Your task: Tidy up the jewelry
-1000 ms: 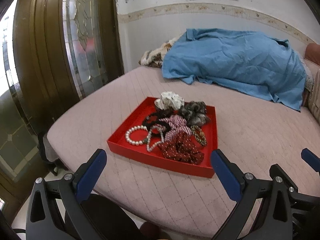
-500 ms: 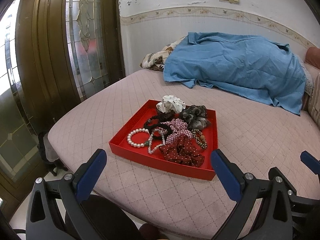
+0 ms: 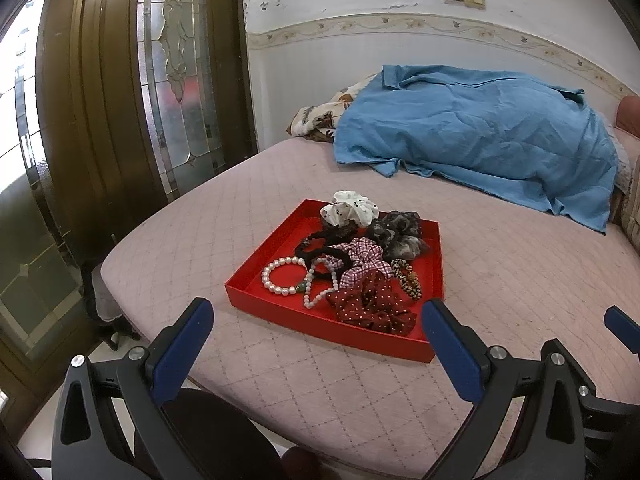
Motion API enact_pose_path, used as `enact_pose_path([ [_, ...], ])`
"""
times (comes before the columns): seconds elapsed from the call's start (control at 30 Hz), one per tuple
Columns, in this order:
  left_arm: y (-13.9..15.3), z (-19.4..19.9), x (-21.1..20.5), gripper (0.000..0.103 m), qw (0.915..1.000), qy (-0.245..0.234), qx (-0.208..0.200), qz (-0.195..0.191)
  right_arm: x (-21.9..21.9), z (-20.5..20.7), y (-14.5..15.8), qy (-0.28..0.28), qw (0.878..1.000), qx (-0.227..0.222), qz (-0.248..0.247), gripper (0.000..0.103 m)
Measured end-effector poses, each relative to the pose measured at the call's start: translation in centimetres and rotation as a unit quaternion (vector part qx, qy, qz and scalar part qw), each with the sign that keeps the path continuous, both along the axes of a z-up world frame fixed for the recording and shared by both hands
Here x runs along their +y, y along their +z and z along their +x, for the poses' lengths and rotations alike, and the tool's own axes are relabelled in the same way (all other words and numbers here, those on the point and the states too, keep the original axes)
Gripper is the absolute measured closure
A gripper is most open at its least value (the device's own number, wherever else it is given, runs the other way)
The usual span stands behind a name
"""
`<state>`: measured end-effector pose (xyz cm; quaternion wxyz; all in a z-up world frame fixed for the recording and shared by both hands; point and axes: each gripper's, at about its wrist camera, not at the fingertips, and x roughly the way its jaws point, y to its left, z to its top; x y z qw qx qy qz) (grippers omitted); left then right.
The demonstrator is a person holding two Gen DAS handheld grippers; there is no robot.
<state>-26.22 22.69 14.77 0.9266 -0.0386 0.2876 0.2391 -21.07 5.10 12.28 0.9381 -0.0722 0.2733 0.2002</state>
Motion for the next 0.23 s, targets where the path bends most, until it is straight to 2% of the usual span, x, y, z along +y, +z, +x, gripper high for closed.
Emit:
enact_pose_path([
  [0.23,0.45,0.53,0.10,0.000,1.0000,0.002,0.002,0.001,-0.06,0.23,-0.21,0.001,1.000,0.007,0.004,0.011],
])
